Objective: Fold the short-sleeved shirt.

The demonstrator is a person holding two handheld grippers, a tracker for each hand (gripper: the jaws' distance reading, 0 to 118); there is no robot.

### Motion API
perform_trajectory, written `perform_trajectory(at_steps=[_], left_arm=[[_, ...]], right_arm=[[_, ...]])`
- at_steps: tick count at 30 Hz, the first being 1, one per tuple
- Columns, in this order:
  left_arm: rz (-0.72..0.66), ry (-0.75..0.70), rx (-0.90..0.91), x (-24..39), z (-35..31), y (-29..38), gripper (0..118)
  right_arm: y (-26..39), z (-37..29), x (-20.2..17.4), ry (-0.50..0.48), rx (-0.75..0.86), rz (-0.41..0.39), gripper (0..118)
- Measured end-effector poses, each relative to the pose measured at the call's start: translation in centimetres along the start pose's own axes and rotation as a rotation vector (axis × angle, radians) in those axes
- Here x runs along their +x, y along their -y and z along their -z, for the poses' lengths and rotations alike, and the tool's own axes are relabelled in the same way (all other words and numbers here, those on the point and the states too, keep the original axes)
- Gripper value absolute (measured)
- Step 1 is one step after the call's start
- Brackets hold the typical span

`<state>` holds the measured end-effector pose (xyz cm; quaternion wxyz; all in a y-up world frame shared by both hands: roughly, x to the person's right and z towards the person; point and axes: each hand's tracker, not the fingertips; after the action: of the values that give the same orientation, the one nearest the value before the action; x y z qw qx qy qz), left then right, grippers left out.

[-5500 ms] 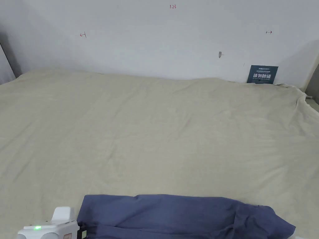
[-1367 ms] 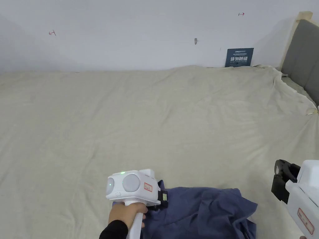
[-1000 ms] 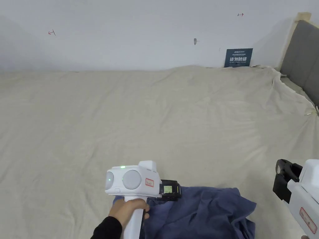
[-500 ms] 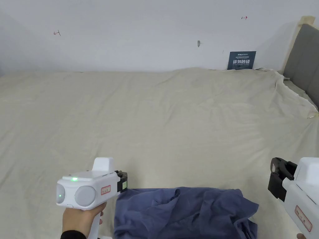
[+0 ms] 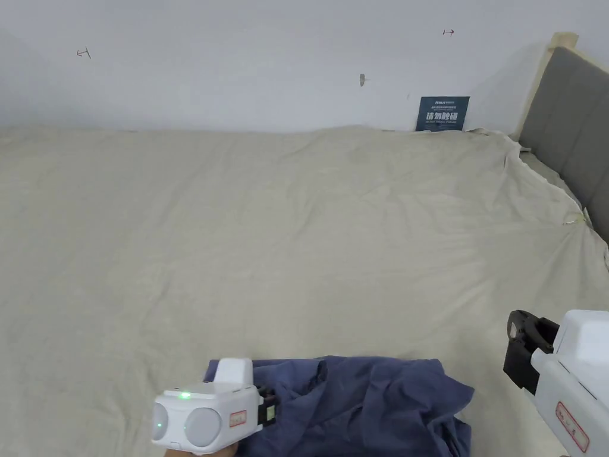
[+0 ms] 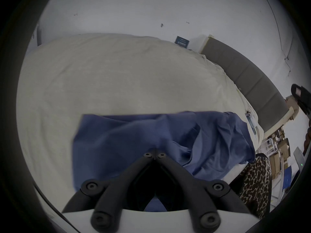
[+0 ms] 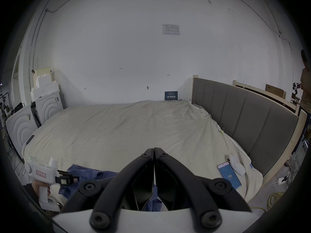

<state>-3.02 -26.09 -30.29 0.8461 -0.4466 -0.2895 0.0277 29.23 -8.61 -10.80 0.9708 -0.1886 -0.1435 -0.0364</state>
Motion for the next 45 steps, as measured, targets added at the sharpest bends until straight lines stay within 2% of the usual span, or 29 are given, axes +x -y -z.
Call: perform_trajectory(at_steps=[7,13,20,27,29,30,31,33,34,38,40,42,45], left_arm=[[0.033,0.082,-0.033,4.7,2.4,0.9,0],[0.040,0.104,-0.046,5.8,2.5,1.0,0],[-0.008,0.162,0.069,3.2,-3.0,-1.9,0],[-0.093,0.173,0.095,-3.5,-8.0,-4.0,1],[-0.144,0.166,0.077,-5.7,-8.5,-4.1,10],[-0.163,0.161,0.061,-6.8,-8.6,-4.0,26],[-0.191,0.144,0.045,-7.7,-8.6,-3.8,46],[-0.228,0.106,0.003,-9.2,-8.0,-3.3,94],[-0.250,0.089,-0.010,-9.9,-7.6,-2.9,103],[-0.344,0.115,-0.067,-12.3,-5.5,-1.6,104],[-0.386,0.138,-0.084,-13.1,-4.3,-1.1,94],[-0.385,0.149,-0.073,-13.3,-3.5,-0.8,74],[-0.377,0.175,-0.081,-12.8,-2.2,-0.8,68]], right_arm=[[0.2,-0.4,0.7,0.017,-0.002,0.006,0],[0.1,-0.6,1.1,0.026,0.003,0.006,0],[-0.4,-0.6,0.6,0.011,0.011,-0.004,0],[-0.6,0.0,-0.8,-0.018,0.013,-0.011,0],[-0.6,0.1,-1.2,-0.026,0.012,-0.010,0],[-0.5,0.2,-1.3,-0.030,0.010,-0.012,0],[-0.5,0.4,-1.5,-0.033,0.008,-0.014,0],[-0.4,0.6,-1.7,-0.040,0.003,-0.018,0],[-0.3,0.7,-1.8,-0.042,0.000,-0.020,0],[-0.2,0.9,-2.0,-0.046,-0.012,-0.024,0],[-0.1,1.0,-2.0,-0.042,-0.018,-0.029,0],[-0.1,1.1,-1.8,-0.038,-0.024,-0.032,0],[0.1,1.1,-1.5,-0.026,-0.031,-0.032,0]])
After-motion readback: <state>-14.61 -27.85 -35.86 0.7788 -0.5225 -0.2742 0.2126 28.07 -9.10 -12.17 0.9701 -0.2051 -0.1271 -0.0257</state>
